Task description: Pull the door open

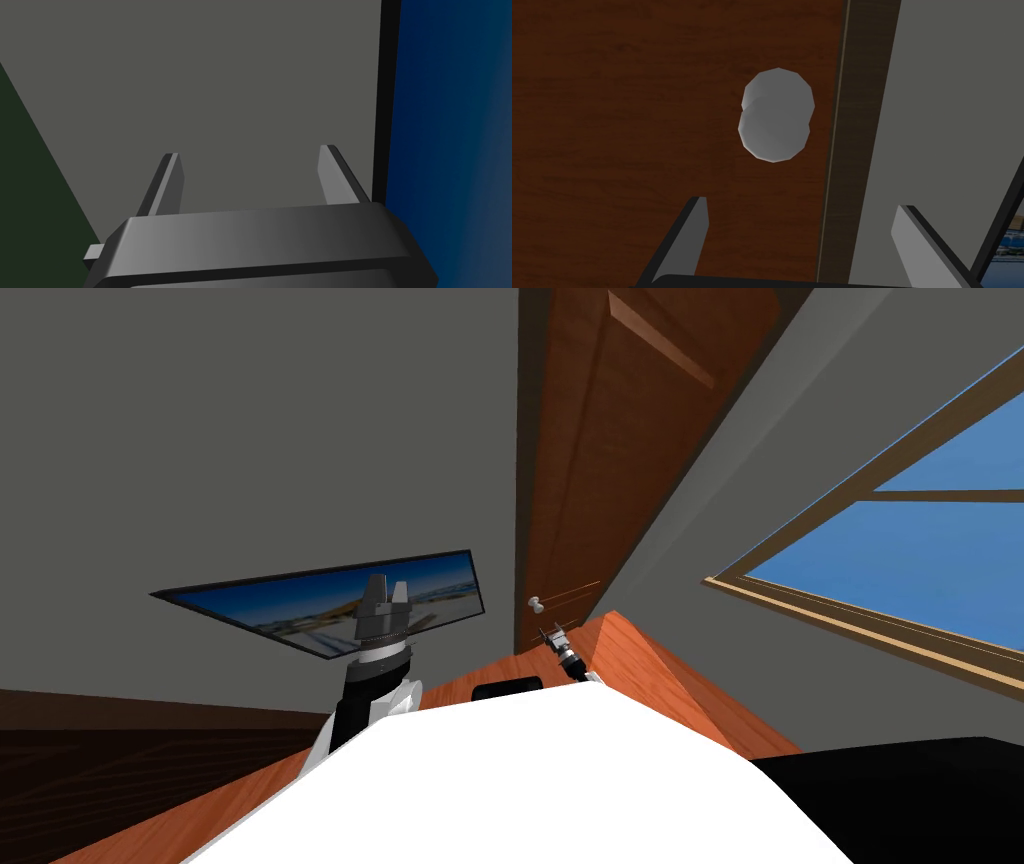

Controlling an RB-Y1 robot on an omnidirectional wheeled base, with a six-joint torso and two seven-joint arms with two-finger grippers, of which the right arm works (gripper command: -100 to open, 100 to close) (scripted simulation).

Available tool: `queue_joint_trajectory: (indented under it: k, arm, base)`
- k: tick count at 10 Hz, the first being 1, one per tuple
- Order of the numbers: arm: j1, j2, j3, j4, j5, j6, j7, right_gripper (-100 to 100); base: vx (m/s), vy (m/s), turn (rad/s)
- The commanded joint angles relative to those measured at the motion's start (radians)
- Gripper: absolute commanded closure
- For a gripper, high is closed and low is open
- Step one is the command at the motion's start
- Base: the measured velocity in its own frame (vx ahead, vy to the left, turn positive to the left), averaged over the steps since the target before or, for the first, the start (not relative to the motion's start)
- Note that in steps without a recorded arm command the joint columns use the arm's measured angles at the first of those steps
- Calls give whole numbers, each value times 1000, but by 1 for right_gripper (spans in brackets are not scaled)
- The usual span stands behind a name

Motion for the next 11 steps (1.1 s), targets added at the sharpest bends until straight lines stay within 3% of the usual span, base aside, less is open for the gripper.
queue_joint_trajectory:
  k: [1,7,11]
  arm:
    - [-27,-18,-9,50,-23,-15,8,-100]
    - [-120,-80,-30,195,-100,-44,27,-100]
    - [-182,-109,-36,277,-142,-63,37,-100]
  base:
    - [-26,80,52]
    - [35,44,73]
    - [96,13,80]
